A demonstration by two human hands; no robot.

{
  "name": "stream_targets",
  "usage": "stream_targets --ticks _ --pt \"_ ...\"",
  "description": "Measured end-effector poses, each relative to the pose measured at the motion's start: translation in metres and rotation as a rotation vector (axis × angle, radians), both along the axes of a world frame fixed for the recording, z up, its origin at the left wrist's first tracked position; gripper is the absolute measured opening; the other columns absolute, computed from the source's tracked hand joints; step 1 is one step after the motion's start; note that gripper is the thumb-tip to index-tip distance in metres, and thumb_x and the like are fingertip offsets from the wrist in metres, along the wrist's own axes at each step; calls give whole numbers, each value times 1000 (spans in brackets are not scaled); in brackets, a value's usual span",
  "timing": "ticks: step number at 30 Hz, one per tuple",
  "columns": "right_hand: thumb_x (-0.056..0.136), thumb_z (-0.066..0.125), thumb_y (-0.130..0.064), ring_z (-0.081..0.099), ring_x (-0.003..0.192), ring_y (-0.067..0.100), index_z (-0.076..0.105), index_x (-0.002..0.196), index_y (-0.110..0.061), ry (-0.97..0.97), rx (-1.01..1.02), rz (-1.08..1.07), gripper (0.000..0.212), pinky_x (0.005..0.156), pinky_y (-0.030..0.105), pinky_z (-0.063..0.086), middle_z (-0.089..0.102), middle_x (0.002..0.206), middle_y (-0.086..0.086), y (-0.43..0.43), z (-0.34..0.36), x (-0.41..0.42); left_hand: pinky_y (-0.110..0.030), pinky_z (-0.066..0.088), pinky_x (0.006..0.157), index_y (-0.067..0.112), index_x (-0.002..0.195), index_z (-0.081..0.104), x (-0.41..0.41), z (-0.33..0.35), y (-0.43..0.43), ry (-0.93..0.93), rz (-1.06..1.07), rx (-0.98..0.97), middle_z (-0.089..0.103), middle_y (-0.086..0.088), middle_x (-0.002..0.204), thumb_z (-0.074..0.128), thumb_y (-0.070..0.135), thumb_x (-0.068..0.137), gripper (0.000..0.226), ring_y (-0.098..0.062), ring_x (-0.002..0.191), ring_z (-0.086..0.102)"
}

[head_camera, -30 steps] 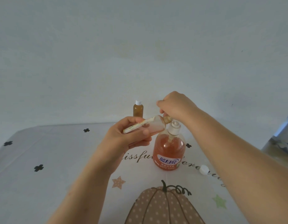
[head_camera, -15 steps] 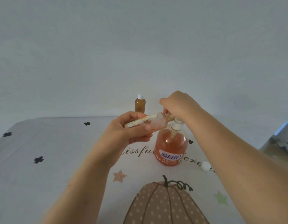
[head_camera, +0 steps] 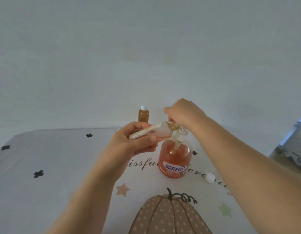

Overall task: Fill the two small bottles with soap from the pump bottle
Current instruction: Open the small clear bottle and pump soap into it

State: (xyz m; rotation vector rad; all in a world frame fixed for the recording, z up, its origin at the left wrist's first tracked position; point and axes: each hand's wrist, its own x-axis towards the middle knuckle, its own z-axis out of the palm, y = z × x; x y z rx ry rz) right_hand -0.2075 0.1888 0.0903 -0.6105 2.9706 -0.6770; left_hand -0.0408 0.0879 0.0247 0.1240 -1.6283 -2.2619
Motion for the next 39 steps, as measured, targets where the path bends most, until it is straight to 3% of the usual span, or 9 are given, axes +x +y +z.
stream_targets --ticks 9,19,39 --pt "85 52 -26 61 63 23 77 91 -12 -23 13 14 29 62 28 44 69 73 3 -4 0 -1 -32 59 73 10 93 69 0 1 -1 6 -8 1 73 -14 90 78 6 64 31 -28 78 70" --pt "82 55 -27 67 73 24 75 90 -14 -42 -35 -20 25 66 30 47 75 83 3 -5 -15 -5 -31 59 73 11 93 71 -2 -3 -5 -54 -9 -25 72 -14 98 80 8 65 30 -31 84 72" --pt "92 52 -25 59 64 20 74 94 -13 14 31 -13 25 57 25 39 66 74 0 0 8 10 -31 58 73 12 93 69 -1 -3 1 10 -6 13 73 -12 88 77 7 66 29 -27 77 70"
